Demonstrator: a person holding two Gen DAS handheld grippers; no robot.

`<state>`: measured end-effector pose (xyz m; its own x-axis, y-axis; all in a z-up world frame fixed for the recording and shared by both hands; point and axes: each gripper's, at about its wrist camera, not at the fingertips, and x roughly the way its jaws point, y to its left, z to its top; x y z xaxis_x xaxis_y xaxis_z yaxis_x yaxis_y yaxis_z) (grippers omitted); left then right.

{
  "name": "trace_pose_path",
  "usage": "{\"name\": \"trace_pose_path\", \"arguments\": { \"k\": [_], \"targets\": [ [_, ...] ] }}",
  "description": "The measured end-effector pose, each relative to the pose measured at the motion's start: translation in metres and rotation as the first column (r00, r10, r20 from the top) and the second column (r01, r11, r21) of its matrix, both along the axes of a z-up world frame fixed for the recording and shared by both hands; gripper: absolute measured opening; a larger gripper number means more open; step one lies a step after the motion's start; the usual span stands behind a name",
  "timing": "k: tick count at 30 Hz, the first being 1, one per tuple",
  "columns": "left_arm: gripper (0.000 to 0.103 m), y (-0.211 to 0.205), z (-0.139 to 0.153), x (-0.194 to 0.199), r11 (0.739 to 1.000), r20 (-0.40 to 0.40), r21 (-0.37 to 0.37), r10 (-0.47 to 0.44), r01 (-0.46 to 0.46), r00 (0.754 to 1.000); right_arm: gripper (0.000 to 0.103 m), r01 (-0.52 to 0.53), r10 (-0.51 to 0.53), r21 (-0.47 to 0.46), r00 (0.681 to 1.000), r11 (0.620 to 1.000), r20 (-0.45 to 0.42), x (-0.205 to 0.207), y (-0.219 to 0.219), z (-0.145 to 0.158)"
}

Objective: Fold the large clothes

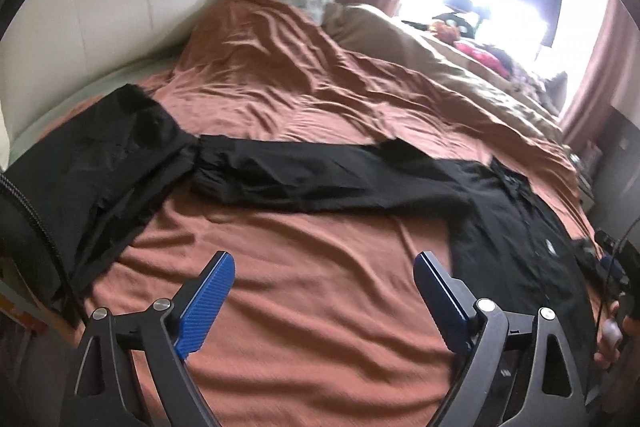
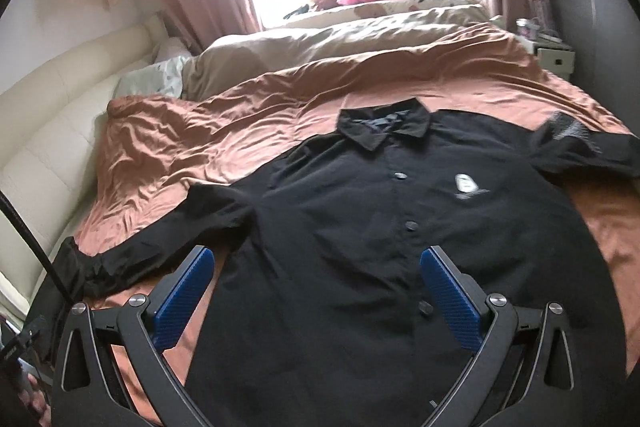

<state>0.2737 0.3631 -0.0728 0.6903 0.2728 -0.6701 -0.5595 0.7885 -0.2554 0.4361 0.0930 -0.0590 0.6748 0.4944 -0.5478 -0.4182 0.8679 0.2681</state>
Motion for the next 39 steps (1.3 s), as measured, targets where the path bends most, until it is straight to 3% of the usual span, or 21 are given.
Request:
{"name": "trace_pose_path", "arguments": {
  "k": [4, 9, 11, 15, 21, 25, 26, 28, 29, 30, 32, 37, 39],
  "targets": [
    [0.09, 0.037, -0.008, 0.009, 0.997, -0.01, -0.032, 0.064, -0.064, 0.998, 0.103, -0.036, 0.036, -0.03, 0.999, 0.999, -0.005, 0.029, 0.022, -0.002],
    [0.089, 0.083, -0.025, 0.017, 0.98, -0.044, -0.1, 0.171, -0.175, 0.984, 0.093, -0.084, 0.083, -0.038, 0.996, 0.996, -0.04, 0.063, 0.046, -0.006],
    [0.089, 0.101, -0.035, 0.021, 0.965, -0.054, -0.149, 0.209, -0.214, 0.976, 0.08, -0.106, 0.103, -0.039, 0.992, 0.994, -0.066, 0.08, 0.052, -0.008],
    [0.089, 0.122, -0.052, 0.032, 0.942, -0.088, -0.199, 0.258, -0.27, 0.962, 0.074, -0.122, 0.118, -0.034, 0.989, 0.992, -0.092, 0.107, 0.063, -0.01],
    [0.087, 0.145, -0.082, 0.055, 0.914, -0.146, -0.23, 0.306, -0.333, 0.941, 0.05, -0.163, 0.161, 0.0, 0.973, 0.987, -0.167, 0.143, 0.083, -0.021],
    [0.072, 0.158, -0.104, 0.073, 0.895, -0.19, -0.238, 0.337, -0.376, 0.922, 0.038, -0.166, 0.169, 0.034, 0.957, 0.986, -0.235, 0.167, 0.093, -0.034],
    [0.062, 0.162, -0.111, 0.078, 0.889, -0.207, -0.244, 0.343, -0.388, 0.916, 0.032, -0.168, 0.175, 0.052, 0.95, 0.984, -0.257, 0.172, 0.095, -0.037],
    [0.052, 0.165, -0.115, 0.082, 0.886, -0.219, -0.227, 0.358, -0.405, 0.907, 0.024, -0.174, 0.192, 0.084, 0.935, 0.981, -0.298, 0.185, 0.103, -0.047],
    [0.044, 0.164, -0.113, 0.083, 0.89, -0.216, -0.206, 0.365, -0.407, 0.906, 0.023, -0.177, 0.198, 0.095, 0.93, 0.98, -0.311, 0.19, 0.104, -0.051],
    [0.027, 0.164, -0.111, 0.084, 0.896, -0.212, -0.198, 0.357, -0.398, 0.909, 0.022, -0.184, 0.211, 0.112, 0.921, 0.976, -0.328, 0.195, 0.107, -0.055],
    [0.01, 0.165, -0.105, 0.083, 0.901, -0.184, -0.232, 0.33, -0.367, 0.926, 0.018, -0.197, 0.24, 0.151, 0.899, 0.969, -0.368, 0.205, 0.115, -0.067],
    [0.006, 0.155, -0.059, 0.081, 0.935, -0.087, -0.204, 0.276, -0.289, 0.957, 0.016, -0.208, 0.257, 0.156, 0.845, 0.966, -0.468, 0.228, 0.132, -0.113],
    [0.006, 0.148, -0.031, 0.08, 0.949, -0.036, -0.184, 0.255, -0.258, 0.966, 0.014, -0.219, 0.266, 0.154, 0.842, 0.964, -0.47, 0.235, 0.132, -0.111]
  ]
}}
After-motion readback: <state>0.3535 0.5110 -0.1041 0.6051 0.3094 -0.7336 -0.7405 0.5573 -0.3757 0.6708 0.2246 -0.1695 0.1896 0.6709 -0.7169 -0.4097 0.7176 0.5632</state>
